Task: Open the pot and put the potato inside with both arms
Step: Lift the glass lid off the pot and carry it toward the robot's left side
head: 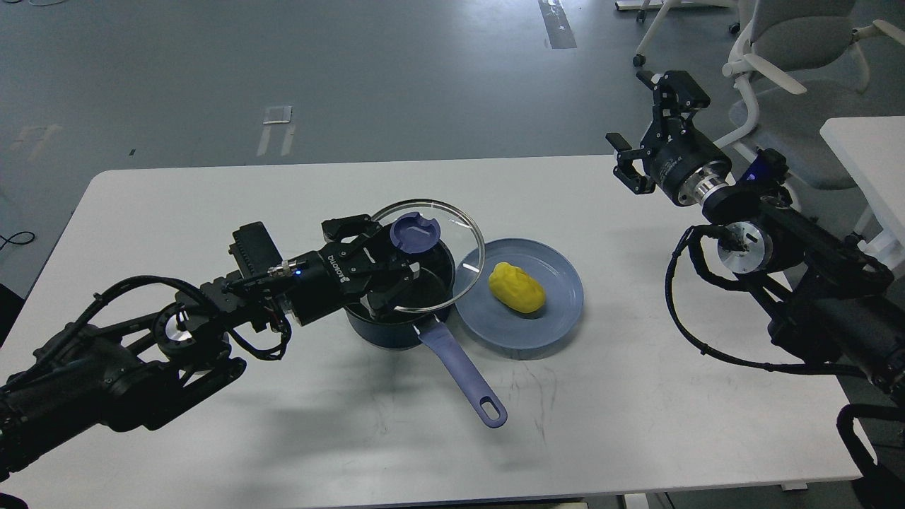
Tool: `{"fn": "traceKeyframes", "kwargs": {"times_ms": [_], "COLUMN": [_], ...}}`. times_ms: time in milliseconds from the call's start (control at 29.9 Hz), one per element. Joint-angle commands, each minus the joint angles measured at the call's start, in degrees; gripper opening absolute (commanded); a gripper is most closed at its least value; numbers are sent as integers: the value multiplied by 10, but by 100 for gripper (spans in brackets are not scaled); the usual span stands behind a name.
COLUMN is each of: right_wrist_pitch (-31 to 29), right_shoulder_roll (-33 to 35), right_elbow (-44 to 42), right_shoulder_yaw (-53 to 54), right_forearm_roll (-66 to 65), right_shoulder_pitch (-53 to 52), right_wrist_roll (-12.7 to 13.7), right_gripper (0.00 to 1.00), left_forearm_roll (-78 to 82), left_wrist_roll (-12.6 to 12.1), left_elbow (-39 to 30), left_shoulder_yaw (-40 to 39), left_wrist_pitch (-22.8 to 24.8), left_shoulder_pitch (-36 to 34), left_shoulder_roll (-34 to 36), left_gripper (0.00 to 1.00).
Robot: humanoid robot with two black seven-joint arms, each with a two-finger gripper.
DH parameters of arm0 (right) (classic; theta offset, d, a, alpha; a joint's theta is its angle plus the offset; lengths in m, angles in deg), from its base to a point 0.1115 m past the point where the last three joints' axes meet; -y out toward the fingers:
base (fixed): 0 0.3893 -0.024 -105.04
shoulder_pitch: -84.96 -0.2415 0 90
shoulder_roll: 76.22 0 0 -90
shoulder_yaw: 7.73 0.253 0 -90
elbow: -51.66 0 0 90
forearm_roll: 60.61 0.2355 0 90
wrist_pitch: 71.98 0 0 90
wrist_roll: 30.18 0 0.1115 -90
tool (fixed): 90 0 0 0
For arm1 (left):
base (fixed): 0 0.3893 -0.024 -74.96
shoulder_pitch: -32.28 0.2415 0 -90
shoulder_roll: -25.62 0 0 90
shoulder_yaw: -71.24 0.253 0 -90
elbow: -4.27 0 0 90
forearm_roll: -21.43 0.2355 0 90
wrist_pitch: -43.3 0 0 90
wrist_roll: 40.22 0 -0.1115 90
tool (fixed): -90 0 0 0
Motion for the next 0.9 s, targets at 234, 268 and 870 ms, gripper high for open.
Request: {"fn": "traceKeyframes", "kwargs": {"times_ms": [234,268,870], "right_wrist_pitch": [0,0,1], "right_shoulder_roll": [-4,-3,-6], "right_elbow": [0,0,0], "right_shoulder_yaw": [0,0,-4], "right_forearm_roll": [0,0,0], "right_shoulder_pitch": [-1,-1,-3], "right_wrist_roll": [1,1,0], "right_gripper": [100,100,100], "left_forearm_roll": [-27,-33,-173], "left_wrist_roll": [0,0,0], "left_elbow": [-41,-41,4], "left_shoulder_yaw": [-1,-1,6], "left_wrist_pitch": [2,1,-6], "left_shoulder_pitch": [-17,-17,46], "left_shoulder_roll": [71,87,237], "left_gripper": [38,38,39]}}
